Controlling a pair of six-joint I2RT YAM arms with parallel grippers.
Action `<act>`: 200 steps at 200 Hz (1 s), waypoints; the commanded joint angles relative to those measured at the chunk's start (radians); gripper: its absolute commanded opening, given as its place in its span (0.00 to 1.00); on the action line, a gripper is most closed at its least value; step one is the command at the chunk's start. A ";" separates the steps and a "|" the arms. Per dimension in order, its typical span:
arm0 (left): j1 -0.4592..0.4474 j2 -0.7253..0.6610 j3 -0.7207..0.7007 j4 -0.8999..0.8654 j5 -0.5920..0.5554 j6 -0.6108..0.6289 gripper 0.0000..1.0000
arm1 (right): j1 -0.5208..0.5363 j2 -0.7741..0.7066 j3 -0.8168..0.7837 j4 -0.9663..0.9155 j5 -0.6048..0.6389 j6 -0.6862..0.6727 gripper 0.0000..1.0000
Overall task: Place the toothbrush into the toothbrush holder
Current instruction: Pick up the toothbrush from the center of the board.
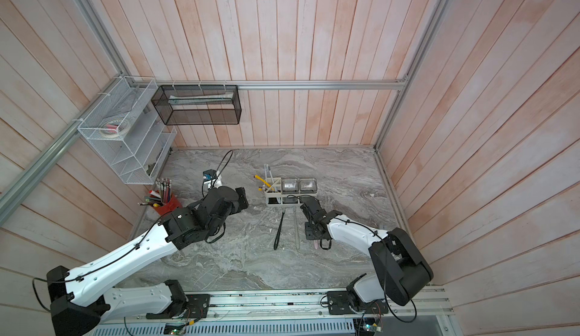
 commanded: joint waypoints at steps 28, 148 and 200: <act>0.003 -0.005 -0.023 -0.001 0.024 -0.027 0.96 | -0.004 0.031 -0.032 0.042 -0.027 0.002 0.28; 0.012 0.043 -0.023 0.038 0.105 -0.037 0.96 | -0.004 -0.101 -0.009 -0.031 -0.027 0.022 0.03; 0.023 0.099 0.026 0.030 0.223 -0.083 0.96 | 0.013 -0.290 0.064 -0.087 -0.143 -0.046 0.02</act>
